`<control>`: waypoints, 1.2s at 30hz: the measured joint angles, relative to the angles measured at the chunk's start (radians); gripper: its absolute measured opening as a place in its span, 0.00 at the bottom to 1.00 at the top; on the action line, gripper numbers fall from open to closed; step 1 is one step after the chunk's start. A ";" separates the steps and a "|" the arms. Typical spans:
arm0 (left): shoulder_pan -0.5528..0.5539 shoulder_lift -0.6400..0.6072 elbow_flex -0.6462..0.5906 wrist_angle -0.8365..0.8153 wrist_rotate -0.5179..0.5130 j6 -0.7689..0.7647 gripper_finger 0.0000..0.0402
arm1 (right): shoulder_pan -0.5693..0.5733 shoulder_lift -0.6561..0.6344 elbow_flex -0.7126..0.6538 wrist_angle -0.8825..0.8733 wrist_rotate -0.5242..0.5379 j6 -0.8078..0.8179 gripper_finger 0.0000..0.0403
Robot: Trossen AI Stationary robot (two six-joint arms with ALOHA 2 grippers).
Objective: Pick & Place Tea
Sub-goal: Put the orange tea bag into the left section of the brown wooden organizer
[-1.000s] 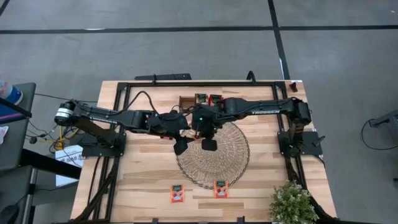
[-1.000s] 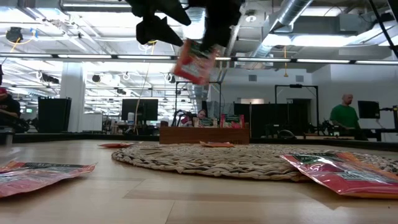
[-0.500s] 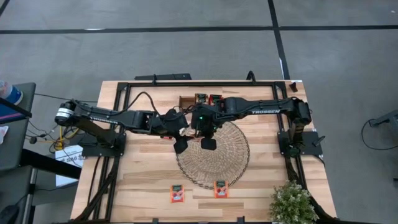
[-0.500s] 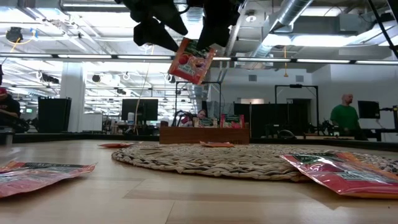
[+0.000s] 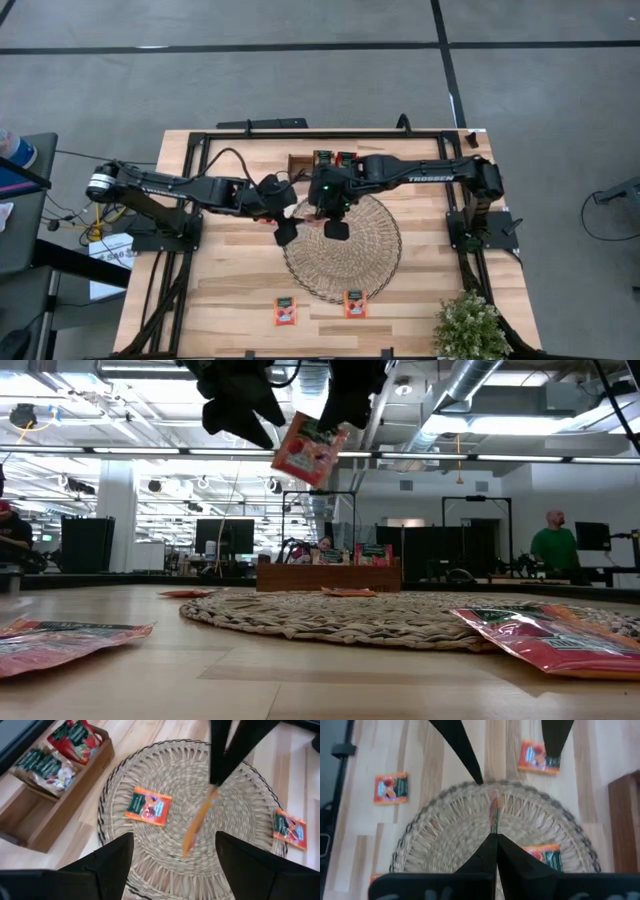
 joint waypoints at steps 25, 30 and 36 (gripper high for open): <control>0.002 0.009 0.000 0.122 -0.008 0.000 0.53 | 0.002 -0.014 0.002 0.064 -0.007 0.002 0.00; 0.002 0.009 0.000 0.127 -0.008 0.000 0.32 | 0.002 -0.014 0.002 0.065 -0.005 0.002 0.00; 0.002 0.009 0.000 0.127 -0.007 0.019 0.03 | 0.002 -0.014 0.002 0.064 -0.003 0.002 0.00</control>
